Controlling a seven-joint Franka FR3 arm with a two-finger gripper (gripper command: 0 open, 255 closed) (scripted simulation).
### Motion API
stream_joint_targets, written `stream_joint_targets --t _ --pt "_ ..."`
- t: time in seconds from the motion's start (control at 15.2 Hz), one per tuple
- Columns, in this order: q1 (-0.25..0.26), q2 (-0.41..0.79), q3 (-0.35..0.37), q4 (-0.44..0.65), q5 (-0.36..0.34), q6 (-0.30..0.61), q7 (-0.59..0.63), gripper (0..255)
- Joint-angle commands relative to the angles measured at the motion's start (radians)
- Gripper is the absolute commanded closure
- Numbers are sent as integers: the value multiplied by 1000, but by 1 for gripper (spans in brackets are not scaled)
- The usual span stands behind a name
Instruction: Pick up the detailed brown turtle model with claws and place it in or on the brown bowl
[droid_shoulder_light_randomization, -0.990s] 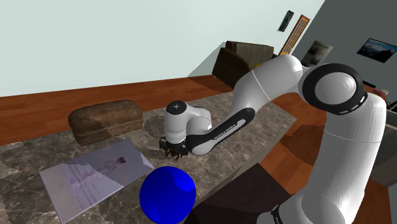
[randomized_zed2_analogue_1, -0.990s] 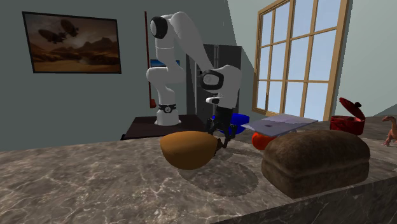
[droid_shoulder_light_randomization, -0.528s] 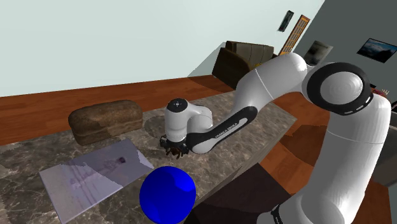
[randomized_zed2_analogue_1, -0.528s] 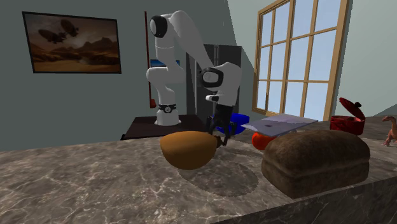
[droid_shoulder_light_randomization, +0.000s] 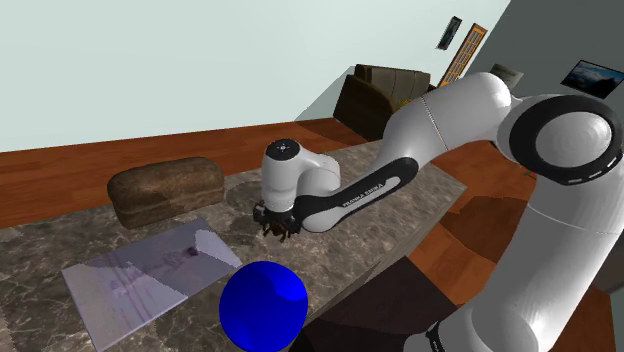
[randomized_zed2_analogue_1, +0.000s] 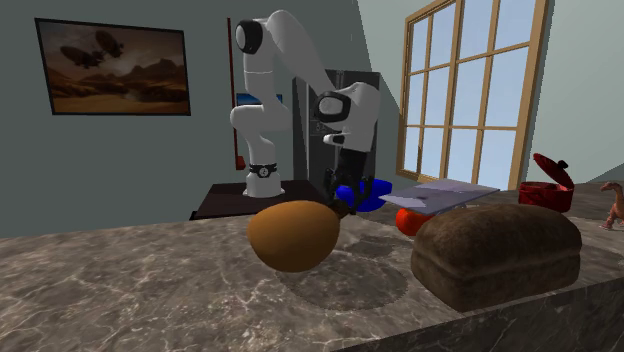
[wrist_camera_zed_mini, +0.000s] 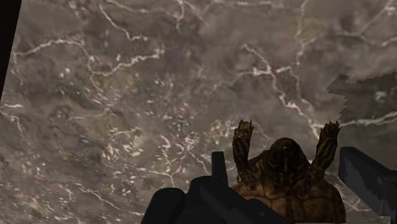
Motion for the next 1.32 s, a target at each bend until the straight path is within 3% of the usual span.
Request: stream_joint_targets --t 0.0,1.25 --pt "-8 -22 12 2 25 -17 -21 255" --pt "-62 -228 86 41 247 -185 -206 255"
